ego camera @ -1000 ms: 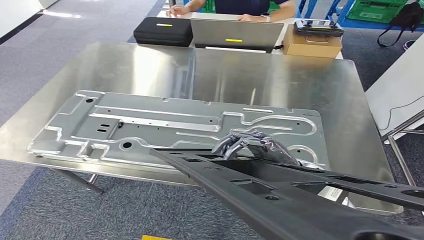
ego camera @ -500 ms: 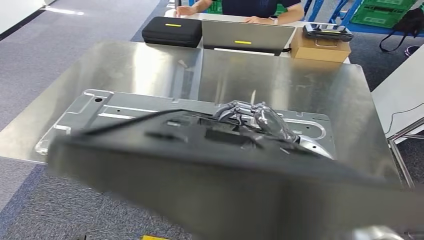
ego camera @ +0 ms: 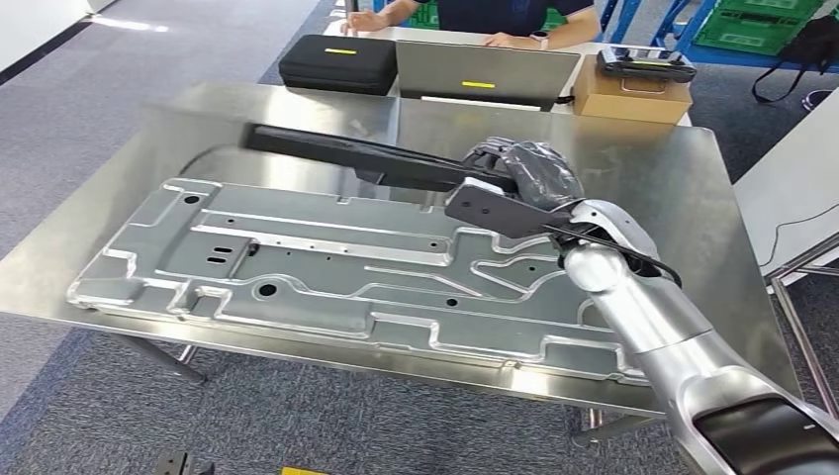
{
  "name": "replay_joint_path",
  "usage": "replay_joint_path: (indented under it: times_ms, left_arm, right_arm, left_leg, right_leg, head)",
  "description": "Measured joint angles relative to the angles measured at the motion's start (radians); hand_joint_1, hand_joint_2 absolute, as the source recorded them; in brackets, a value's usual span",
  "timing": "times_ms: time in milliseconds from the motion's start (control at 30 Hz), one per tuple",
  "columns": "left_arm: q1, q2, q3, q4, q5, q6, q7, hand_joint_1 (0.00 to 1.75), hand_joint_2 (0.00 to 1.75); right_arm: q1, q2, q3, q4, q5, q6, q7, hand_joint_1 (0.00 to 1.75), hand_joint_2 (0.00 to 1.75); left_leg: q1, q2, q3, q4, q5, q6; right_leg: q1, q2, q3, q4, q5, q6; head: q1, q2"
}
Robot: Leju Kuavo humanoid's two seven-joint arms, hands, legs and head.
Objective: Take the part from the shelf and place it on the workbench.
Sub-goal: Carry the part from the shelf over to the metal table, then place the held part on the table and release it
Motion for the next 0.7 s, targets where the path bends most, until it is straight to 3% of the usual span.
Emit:
replay_joint_path:
  times_ms: [133, 233, 400, 633, 700]
  left_arm:
    - [-0.004, -0.001, -0.014, 0.0, -0.003, 0.0, -0.002, 0.0, 0.0]
    - [-0.003, -0.002, -0.022, 0.0, -0.004, -0.005, -0.015, 0.0, 0.0]
    - [0.005, -0.003, -0.033, 0.0, -0.003, -0.009, -0.043, 0.0, 0.0]
    - [0.01, -0.003, -0.041, 0.0, -0.003, -0.011, -0.068, 0.0, 0.0]
    - [0.008, -0.003, -0.044, 0.0, -0.003, -0.011, -0.071, 0.0, 0.87]
  right_arm:
    - [-0.028, 0.001, 0.043, 0.059, 0.433, -0.113, 0.187, 1.75, 1.75]
    - [-0.012, 0.0, 0.038, 0.066, 0.641, -0.124, 0.237, 1.75, 1.75]
    - [0.041, -0.009, 0.022, 0.067, 0.791, -0.115, 0.245, 1.75, 1.75]
    - [0.09, -0.014, 0.024, 0.108, 0.821, -0.087, 0.217, 1.75, 1.75]
    - [0.094, -0.014, 0.026, 0.139, 0.8, -0.085, 0.193, 0.87, 0.87]
  left_leg:
    - [0.0, 0.0, 0.0, 0.0, 0.0, 0.0]
    - [0.0, 0.0, 0.0, 0.0, 0.0, 0.0]
    - [0.0, 0.0, 0.0, 0.0, 0.0, 0.0]
    - [0.0, 0.0, 0.0, -0.001, 0.0, 0.0]
    - [0.0, 0.0, 0.0, -0.001, 0.0, 0.0]
  right_leg:
    - [0.0, -0.001, 0.0, 0.0, -0.001, 0.0]
    - [0.0, 0.0, 0.0, 0.0, -0.001, 0.0]
    - [0.0, -0.001, -0.001, 0.0, -0.001, 0.0]
    - [0.0, -0.001, 0.0, 0.0, -0.001, 0.0]
    - [0.0, -0.001, 0.0, 0.0, -0.001, 0.0]
  head:
    - [0.0, 0.0]
    - [0.0, 0.0]
    - [0.0, 0.0]
    - [0.0, 0.0]
    - [0.0, 0.0]
